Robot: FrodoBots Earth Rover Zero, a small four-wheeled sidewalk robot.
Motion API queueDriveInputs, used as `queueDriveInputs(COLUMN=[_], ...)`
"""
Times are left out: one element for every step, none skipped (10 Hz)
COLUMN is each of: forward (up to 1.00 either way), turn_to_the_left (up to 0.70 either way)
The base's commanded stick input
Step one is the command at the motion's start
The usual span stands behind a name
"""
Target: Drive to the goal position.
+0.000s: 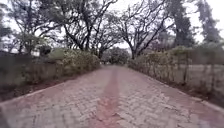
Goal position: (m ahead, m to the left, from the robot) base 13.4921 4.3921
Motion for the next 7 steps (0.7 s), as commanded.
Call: queueDriveInputs(forward=[0.7, 0.7, 0.7, 0.7, 0.7, 0.7, 0.7], turn_to_the_left=[0.02, 0.02, 0.02, -0.1, -0.26, -0.18, -0.06])
